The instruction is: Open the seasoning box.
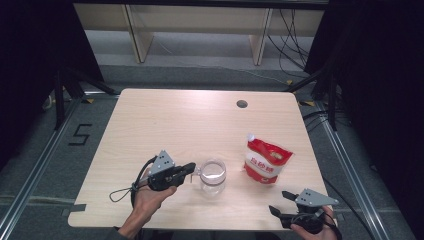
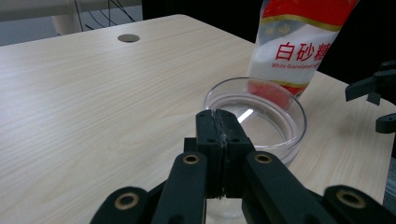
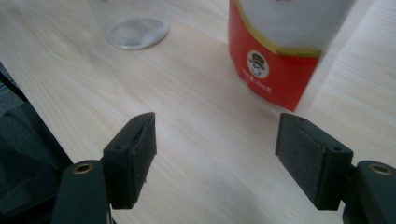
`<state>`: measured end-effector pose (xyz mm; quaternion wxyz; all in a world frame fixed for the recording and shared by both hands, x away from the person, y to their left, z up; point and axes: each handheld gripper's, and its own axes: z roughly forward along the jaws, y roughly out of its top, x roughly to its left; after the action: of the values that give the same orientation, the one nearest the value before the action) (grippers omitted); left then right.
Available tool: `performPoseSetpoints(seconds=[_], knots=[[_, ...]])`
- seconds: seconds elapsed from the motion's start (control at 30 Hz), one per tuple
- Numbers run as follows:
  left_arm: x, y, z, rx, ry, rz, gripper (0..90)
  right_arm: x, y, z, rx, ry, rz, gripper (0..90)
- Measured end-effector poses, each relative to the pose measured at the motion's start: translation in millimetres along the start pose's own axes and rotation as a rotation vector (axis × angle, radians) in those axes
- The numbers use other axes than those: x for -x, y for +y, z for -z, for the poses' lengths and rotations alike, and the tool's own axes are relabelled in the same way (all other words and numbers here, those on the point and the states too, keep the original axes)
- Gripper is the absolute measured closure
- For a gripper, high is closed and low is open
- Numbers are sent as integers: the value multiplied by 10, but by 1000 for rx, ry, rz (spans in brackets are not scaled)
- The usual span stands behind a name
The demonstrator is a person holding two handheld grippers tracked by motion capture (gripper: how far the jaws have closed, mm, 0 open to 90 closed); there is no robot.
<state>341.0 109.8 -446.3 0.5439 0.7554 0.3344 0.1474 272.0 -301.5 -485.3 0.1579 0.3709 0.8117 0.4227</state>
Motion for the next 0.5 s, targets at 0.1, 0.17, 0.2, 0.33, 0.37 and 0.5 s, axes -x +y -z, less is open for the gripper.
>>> performPoseSetpoints(seconds=[0.1,0.17,0.2,0.33,0.37,0.5], knots=[[-5,9,-49,-11,3,-9,887,-54,80,-88,-7,29,33,307],[-7,12,-51,-17,11,-10,887,-64,106,-103,4,20,58,313],[-17,10,-57,-16,9,-14,888,-78,128,-121,3,31,62,313],[-40,-7,-70,-16,9,2,891,-135,214,-193,1,39,65,302],[-39,-5,-70,-18,8,6,891,-129,230,-212,12,39,78,302],[-54,-13,-67,-14,0,-1,891,-158,343,-292,39,59,100,317]])
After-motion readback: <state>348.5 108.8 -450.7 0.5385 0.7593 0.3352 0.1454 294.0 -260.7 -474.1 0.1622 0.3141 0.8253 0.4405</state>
